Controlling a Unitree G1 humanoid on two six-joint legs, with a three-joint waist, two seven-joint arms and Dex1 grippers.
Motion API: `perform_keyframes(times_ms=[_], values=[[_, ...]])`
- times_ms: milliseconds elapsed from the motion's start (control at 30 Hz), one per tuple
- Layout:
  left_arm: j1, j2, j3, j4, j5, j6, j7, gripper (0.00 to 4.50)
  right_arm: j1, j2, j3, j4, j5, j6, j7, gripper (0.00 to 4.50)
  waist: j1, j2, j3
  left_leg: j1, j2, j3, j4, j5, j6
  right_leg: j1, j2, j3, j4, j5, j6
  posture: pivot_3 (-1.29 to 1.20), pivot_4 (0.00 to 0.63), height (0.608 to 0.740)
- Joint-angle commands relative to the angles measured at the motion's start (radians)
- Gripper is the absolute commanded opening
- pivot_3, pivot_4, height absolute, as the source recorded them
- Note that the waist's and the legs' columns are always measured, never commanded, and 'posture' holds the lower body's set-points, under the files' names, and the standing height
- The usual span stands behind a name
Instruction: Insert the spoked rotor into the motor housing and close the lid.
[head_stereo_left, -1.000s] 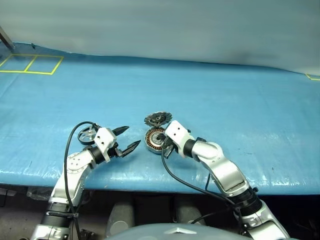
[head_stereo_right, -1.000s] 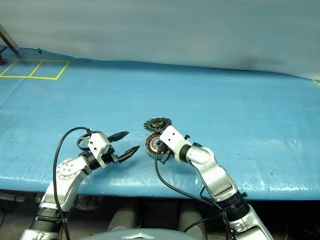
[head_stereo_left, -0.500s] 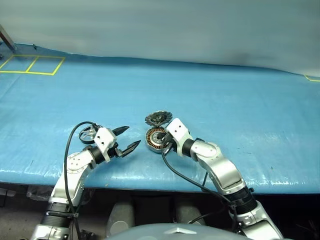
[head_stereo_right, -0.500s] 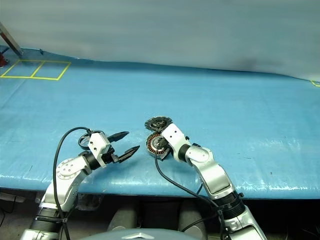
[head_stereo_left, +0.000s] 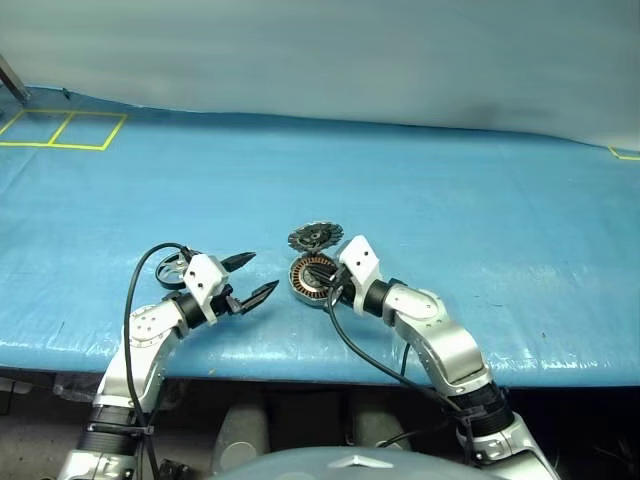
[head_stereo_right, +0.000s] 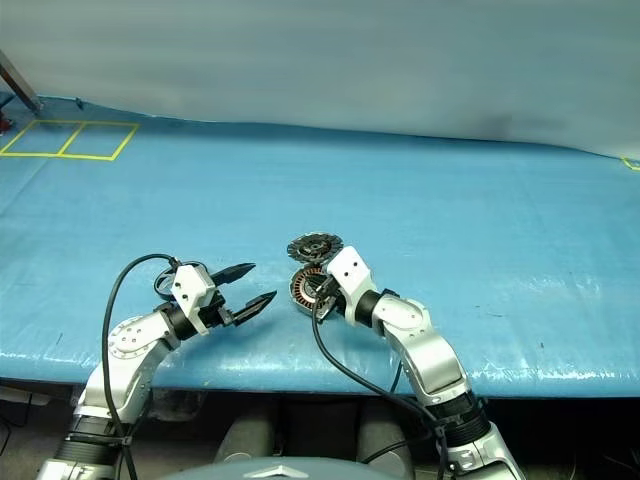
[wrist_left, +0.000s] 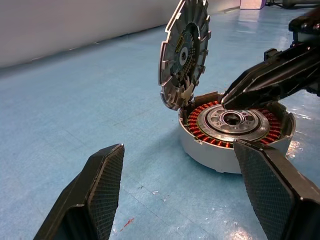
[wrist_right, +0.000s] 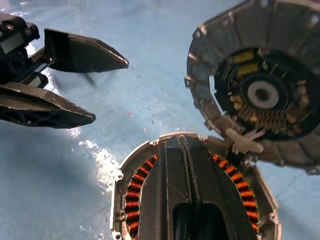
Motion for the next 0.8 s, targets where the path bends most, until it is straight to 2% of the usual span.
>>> perform_keyframes(times_ms=[33, 133, 400, 467, 600, 800], values=[[-0.005, 0.025, 0.036, -0.051, -0.062, 0.043, -0.029, 3.80, 0.022, -0.014, -0.030, -0.035, 0.065, -0.065, 0.064, 0.03, 0.000, 0.000, 0.000, 0.000, 0.000, 0.000, 0.000, 0.000, 0.000, 0.000, 0.000, 0.000, 0.000, 0.000, 0.000, 0.00, 0.150, 0.740], [-0.008, 0.050, 0.049, -0.079, -0.104, 0.100, -0.050, 3.80, 0.035, -0.035, -0.045, -0.033, 0.120, -0.063, 0.121, 0.03, 0.000, 0.001, 0.001, 0.000, 0.000, 0.000, 0.000, 0.000, 0.000, 0.000, 0.000, 0.000, -0.001, 0.000, 0.000, 0.00, 0.150, 0.740], [-0.020, 0.101, 0.114, -0.141, -0.199, 0.189, -0.082, 3.80, 0.049, -0.071, -0.069, -0.002, 0.161, -0.075, 0.164, 0.03, 0.000, 0.002, 0.005, -0.001, 0.001, 0.000, 0.001, 0.000, 0.000, 0.000, 0.000, 0.000, -0.001, 0.000, 0.000, 0.00, 0.150, 0.740], [-0.018, 0.119, 0.146, -0.159, -0.243, 0.221, -0.090, 3.80, 0.053, -0.085, -0.060, -0.011, 0.170, -0.065, 0.186, 0.40, 0.000, 0.003, 0.006, -0.001, 0.001, 0.000, 0.001, 0.000, 0.000, 0.000, 0.000, 0.000, -0.001, 0.000, 0.000, 0.00, 0.150, 0.740], [-0.003, 0.160, 0.180, -0.175, -0.255, 0.247, -0.099, 3.80, 0.050, -0.073, -0.046, 0.007, 0.122, -0.120, 0.151, 1.57, 0.000, 0.003, 0.008, -0.001, 0.001, 0.000, 0.000, 0.000, 0.000, -0.001, 0.001, 0.000, -0.001, 0.000, 0.000, 0.00, 0.150, 0.740], [0.001, 0.198, 0.226, -0.174, -0.251, 0.277, -0.078, 3.80, 0.058, -0.075, -0.022, 0.024, 0.081, -0.179, 0.144, 1.57, 0.000, 0.002, 0.009, -0.001, 0.001, 0.000, 0.000, 0.000, 0.000, -0.001, 0.001, 0.000, -0.001, 0.000, 0.000, 0.00, 0.150, 0.740]])
